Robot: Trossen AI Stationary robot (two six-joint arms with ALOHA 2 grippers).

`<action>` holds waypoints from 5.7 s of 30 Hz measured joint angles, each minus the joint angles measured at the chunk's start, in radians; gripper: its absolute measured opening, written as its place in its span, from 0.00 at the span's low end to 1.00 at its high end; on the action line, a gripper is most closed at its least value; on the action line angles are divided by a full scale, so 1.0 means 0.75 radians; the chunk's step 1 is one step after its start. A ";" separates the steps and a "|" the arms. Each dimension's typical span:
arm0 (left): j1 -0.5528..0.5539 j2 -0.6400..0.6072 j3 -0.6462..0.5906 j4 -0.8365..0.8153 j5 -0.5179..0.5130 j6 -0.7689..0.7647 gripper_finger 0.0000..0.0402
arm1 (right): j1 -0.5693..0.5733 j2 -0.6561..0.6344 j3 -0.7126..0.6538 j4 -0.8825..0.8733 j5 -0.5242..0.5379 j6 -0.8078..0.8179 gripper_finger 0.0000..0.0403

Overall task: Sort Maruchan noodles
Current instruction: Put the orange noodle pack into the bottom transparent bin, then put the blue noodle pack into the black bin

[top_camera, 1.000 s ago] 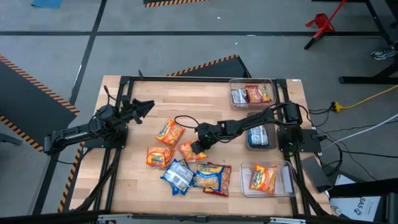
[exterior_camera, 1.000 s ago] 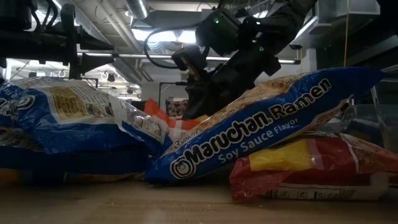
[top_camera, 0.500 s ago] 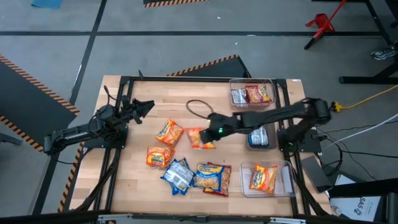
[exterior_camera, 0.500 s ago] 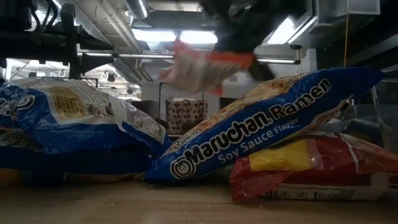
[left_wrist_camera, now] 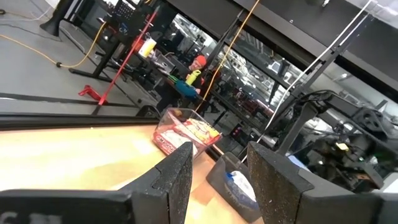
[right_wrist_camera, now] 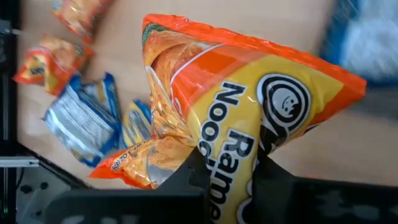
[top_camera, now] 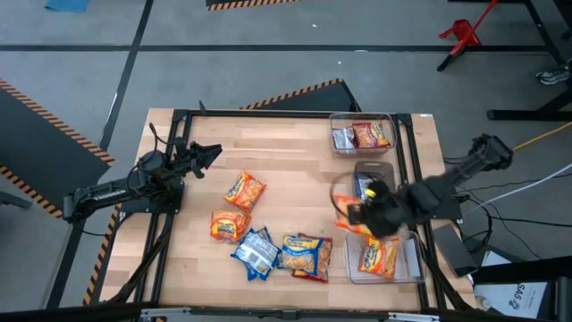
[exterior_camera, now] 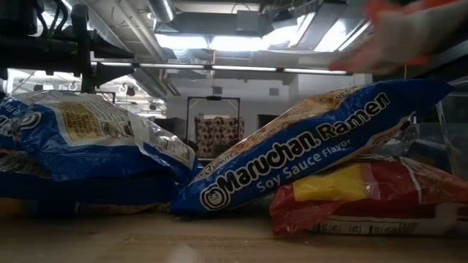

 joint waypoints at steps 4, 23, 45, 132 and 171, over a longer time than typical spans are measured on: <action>0.000 0.000 0.000 -0.001 -0.001 0.000 0.37 | 0.212 0.012 0.000 -0.058 0.024 0.286 0.05; 0.000 0.000 0.000 -0.004 -0.052 0.001 0.37 | 0.417 0.247 0.000 -0.015 -0.192 0.447 0.07; 0.001 0.000 0.000 -0.022 -0.086 0.002 0.37 | 0.379 0.321 -0.002 0.055 -0.283 0.343 0.44; -0.001 0.001 0.000 -0.063 0.046 -0.004 0.37 | -0.530 0.741 0.185 0.679 -0.937 -1.471 0.77; 0.000 0.001 -0.001 -0.065 -0.012 0.003 0.37 | -0.556 0.894 0.184 0.789 -1.078 -1.595 0.01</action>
